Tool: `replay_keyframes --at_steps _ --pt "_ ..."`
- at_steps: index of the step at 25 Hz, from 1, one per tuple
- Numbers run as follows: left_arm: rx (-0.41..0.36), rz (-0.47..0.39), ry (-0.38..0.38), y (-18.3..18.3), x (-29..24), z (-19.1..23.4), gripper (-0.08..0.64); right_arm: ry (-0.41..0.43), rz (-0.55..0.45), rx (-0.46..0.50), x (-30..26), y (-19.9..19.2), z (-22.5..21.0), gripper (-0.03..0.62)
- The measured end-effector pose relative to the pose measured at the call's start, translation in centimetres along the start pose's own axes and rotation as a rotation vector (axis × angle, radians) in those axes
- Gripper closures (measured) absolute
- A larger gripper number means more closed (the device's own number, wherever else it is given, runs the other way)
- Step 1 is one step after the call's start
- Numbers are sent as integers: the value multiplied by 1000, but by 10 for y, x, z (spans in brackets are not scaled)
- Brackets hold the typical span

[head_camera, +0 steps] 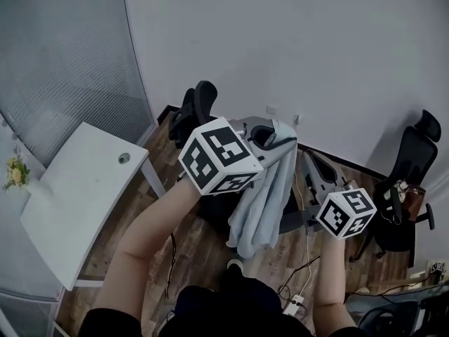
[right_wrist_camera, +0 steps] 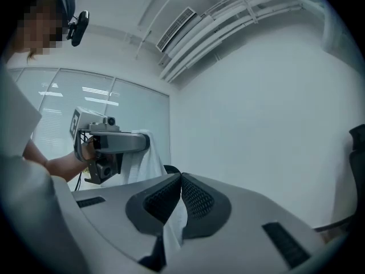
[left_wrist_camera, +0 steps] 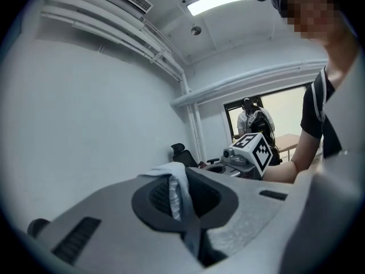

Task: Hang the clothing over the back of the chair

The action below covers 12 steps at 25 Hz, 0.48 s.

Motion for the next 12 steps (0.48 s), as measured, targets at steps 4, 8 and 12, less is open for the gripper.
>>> replay_keyframes --at_steps 4,8,12 --pt "23 13 23 3 -16 39 543 37 -5 19 -27 5 -20 563" --pt "37 20 69 12 -22 78 543 74 -22 20 -50 7 -31 563" --pt "52 -3 153 23 -5 117 543 120 -25 13 -71 3 -35 563"
Point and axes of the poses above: the fingertips, and each gripper's own axes: x backward along the fingers, z to its left, y out of its top, the point moved 1 cm from there along x, backward along the fingers, and after that the axes turned 5 degrees about -y, right-handed, at the moved point
